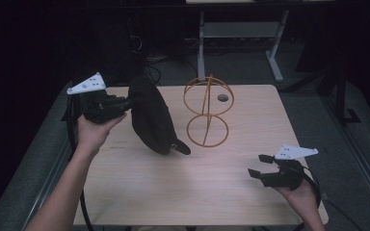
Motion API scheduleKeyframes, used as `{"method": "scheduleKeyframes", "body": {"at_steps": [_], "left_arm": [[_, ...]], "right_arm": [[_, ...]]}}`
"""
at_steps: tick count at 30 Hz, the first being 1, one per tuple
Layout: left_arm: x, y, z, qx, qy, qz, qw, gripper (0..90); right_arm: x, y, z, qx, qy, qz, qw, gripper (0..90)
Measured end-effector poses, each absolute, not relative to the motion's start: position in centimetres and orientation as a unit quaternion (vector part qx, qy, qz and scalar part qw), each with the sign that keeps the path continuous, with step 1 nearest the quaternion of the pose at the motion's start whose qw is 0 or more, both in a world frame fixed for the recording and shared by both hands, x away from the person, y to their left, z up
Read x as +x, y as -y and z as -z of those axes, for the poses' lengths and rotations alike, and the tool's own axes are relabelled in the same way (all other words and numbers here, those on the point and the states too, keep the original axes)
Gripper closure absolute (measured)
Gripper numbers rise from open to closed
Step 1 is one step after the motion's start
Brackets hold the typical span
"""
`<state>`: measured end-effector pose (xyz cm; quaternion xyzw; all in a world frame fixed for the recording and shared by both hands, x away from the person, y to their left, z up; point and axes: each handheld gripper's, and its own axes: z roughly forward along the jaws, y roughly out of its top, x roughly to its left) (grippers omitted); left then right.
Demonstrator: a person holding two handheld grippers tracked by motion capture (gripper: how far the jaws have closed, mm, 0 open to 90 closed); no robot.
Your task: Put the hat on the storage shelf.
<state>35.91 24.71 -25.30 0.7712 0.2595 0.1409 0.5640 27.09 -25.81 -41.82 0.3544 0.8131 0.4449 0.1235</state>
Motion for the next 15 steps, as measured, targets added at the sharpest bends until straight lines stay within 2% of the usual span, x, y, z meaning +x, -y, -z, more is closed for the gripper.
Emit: {"method": "scheduleKeyframes", "body": {"at_steps": [15], "left_arm": [[39.4, -23.0, 23.0, 0.776, -0.259, -0.139, 0.558, 85.3]], "right_arm": [[27.5, 27.6, 41.7, 0.370, -0.793, -0.465, 0.131, 27.9]]}}
